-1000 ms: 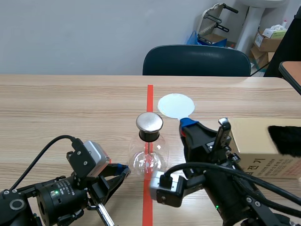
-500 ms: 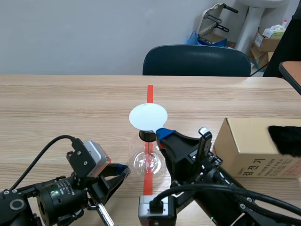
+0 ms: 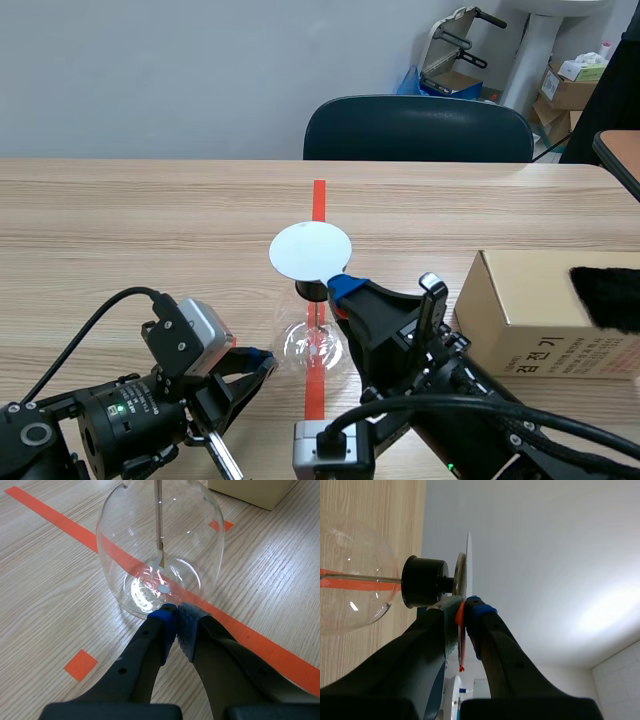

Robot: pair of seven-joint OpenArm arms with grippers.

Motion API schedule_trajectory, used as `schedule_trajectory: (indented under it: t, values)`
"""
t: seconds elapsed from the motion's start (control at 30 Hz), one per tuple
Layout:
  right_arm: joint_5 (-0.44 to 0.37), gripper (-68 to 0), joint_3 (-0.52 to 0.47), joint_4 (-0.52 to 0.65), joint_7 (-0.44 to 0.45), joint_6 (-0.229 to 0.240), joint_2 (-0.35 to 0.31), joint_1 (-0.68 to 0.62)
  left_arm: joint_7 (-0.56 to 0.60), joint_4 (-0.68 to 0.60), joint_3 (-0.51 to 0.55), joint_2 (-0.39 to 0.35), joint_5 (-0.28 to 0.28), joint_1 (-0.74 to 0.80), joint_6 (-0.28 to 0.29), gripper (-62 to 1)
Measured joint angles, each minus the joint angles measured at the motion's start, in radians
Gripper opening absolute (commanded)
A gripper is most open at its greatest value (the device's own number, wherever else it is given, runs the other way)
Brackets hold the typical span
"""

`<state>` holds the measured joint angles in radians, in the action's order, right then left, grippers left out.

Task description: Do the electroscope experiment

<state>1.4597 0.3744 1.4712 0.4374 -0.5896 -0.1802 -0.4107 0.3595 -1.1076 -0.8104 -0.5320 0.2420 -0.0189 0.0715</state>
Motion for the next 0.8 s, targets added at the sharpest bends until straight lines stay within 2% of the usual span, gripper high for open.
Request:
schedule_trajectory:
  t: [0.1, 0.23, 0.8]
  values:
    - [0.000, -66.6, 0.000, 0.000, -0.005, 0.000, 0.000, 0.000, 0.000, 0.000, 0.000, 0.000, 0.000, 0.000, 0.000, -58.2]
    - [0.000, -66.6, 0.000, 0.000, -0.069, 0.000, 0.000, 0.000, 0.000, 0.000, 0.000, 0.000, 0.000, 0.000, 0.000, -58.2]
    - [0.000, -66.6, 0.000, 0.000, -0.613, 0.000, 0.000, 0.000, 0.000, 0.000, 0.000, 0.000, 0.000, 0.000, 0.000, -58.2]
